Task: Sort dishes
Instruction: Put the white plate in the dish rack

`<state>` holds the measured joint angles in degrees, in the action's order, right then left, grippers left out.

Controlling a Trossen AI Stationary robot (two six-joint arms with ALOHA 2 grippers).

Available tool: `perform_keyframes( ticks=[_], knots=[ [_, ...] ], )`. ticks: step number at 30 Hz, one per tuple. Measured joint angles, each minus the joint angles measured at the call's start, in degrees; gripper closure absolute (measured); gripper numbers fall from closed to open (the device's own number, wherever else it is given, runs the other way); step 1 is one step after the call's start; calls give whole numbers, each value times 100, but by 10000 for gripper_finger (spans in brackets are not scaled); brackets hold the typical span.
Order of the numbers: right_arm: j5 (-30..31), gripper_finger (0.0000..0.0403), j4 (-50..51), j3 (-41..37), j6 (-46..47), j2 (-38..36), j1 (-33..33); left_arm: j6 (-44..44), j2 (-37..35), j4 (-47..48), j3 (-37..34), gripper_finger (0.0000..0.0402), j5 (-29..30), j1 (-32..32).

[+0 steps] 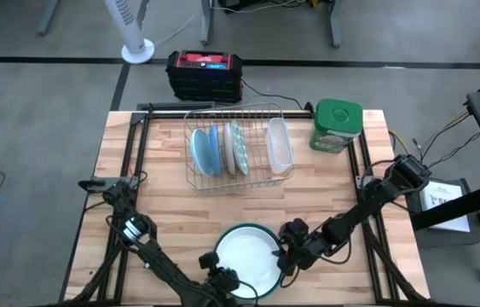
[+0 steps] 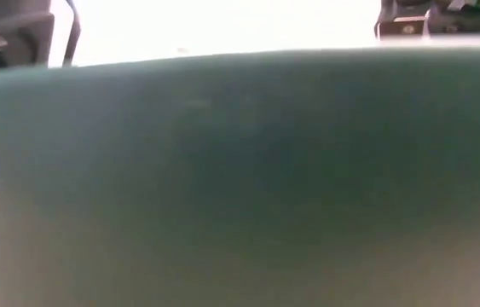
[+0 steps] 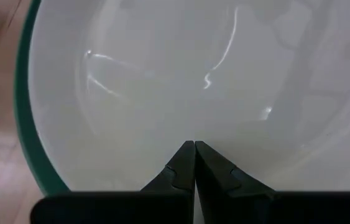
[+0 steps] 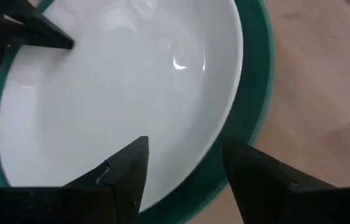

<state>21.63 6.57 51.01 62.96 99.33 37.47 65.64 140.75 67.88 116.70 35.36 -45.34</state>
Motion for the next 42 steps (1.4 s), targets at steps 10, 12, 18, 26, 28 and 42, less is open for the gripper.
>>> perform_keyframes(
  ticks=[10, 12, 18, 26, 28, 42],
  knots=[
    [-184, 203, -35, 46, -7, 83, -149, 17, -2, -226, -134, 401, 187, 17],
    [-269, 204, -41, 45, -46, 83, -207, 99, -11, -299, -189, 401, 253, 24],
    [-392, 221, -39, 43, -110, 155, -374, 157, -11, -569, -318, 401, 518, 47],
    [-426, 289, 13, 33, -368, 192, -529, 166, 7, -657, -342, 401, 824, 71],
    [-426, 314, 27, 30, -442, 194, -564, 242, 7, -667, -383, 401, 860, 72],
    [-413, 393, 186, 13, -653, 31, -699, 393, 55, -317, -196, 401, 1625, 99]
  ],
)
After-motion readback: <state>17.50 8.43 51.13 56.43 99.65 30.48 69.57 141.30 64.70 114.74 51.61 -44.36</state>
